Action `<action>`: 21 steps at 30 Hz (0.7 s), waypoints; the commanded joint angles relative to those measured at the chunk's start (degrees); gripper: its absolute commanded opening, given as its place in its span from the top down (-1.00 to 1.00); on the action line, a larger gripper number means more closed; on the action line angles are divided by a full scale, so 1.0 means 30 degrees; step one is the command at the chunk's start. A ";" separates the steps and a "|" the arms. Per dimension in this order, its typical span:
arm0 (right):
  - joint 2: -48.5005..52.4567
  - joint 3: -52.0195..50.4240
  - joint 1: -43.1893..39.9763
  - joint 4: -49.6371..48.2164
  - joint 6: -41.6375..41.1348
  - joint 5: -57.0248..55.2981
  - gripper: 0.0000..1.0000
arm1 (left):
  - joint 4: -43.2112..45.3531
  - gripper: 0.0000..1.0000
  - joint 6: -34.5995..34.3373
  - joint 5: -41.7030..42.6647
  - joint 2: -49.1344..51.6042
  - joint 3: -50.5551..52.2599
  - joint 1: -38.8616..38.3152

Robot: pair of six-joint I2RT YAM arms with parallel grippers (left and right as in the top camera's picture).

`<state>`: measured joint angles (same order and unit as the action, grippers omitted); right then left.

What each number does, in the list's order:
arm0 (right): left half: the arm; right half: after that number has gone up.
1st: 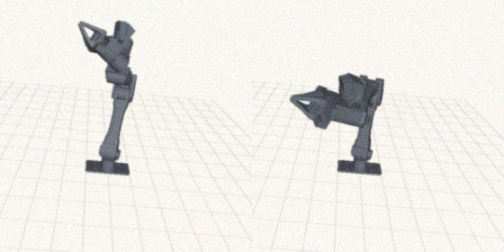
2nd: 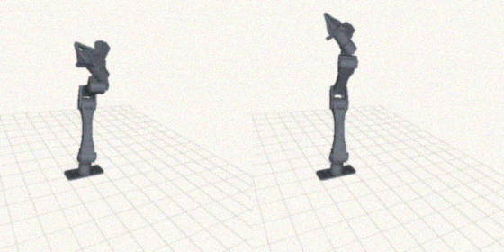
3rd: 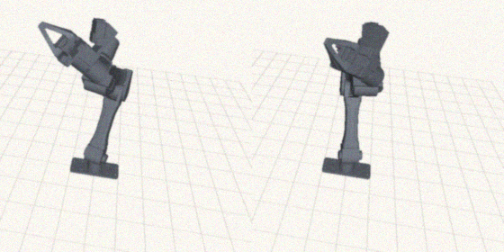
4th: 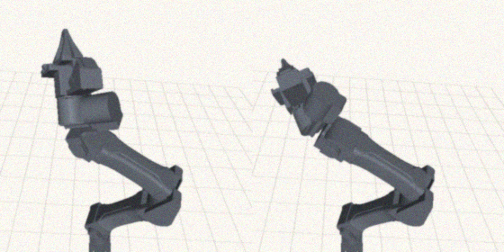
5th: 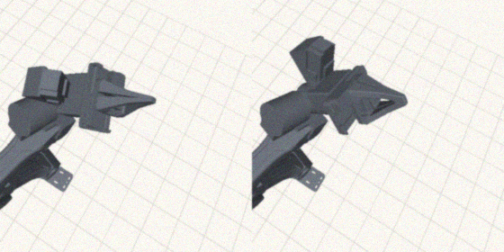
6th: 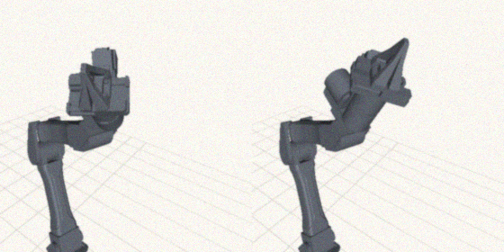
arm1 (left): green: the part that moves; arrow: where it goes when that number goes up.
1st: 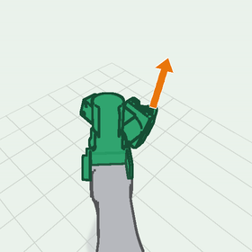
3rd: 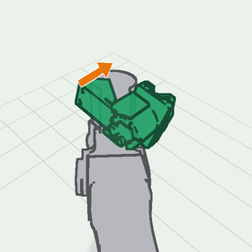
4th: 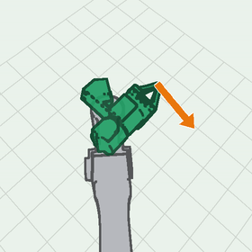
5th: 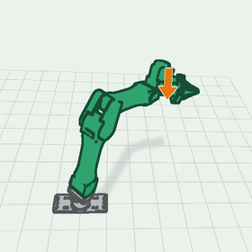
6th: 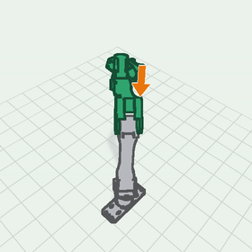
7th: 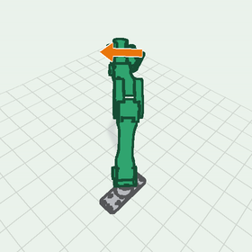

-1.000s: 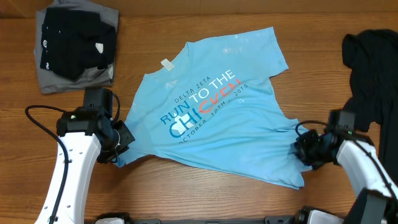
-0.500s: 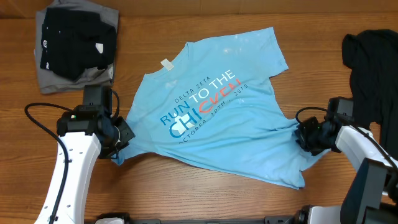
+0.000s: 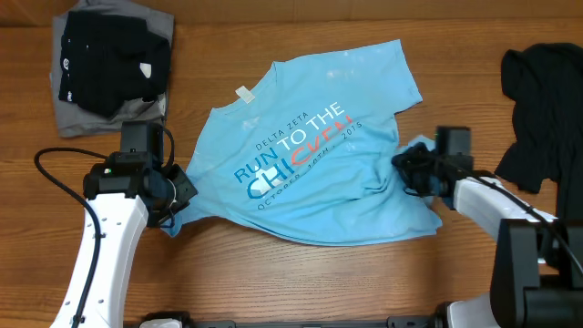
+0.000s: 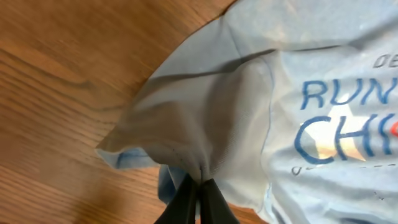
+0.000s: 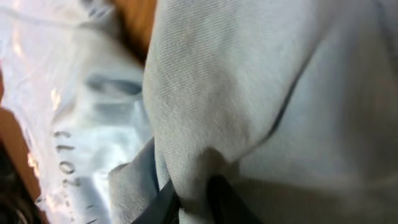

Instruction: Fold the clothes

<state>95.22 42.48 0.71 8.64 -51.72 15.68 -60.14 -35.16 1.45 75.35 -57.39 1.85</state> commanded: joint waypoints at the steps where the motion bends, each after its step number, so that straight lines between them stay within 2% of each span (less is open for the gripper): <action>1: 0.1158 0.1734 0.0750 -0.0270 -0.0852 -0.0044 0.63 | 0.0073 0.92 -0.0678 0.0029 0.0102 0.0896 -0.0007; 6: 0.3308 0.5348 0.0976 0.0838 0.0131 0.0889 0.68 | 0.0969 0.92 -0.1588 0.0554 0.0102 0.2419 -0.0007; 12: 0.3701 1.1271 0.0823 0.6623 0.4350 0.0510 0.67 | 0.2688 0.92 -0.2106 0.0874 0.0102 0.3942 -0.0007; 14: 0.3701 1.3668 0.0627 0.9369 0.5523 0.0066 0.53 | 0.3111 0.92 -0.2222 0.0874 0.0102 0.4182 -0.0007; 18: 0.3694 1.8112 0.0095 1.5431 0.6448 -0.1486 -0.03 | 0.3271 0.92 -0.2222 0.0860 0.0102 0.4255 -0.0007; 21: 0.3657 2.0254 -0.0335 2.0028 0.6484 -0.2382 -0.15 | 0.3249 0.92 -0.2215 0.0867 0.0102 0.4255 -0.0007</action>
<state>107.09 98.54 1.15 62.54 -35.11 12.93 -50.54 -40.58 3.68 75.42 -45.21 1.85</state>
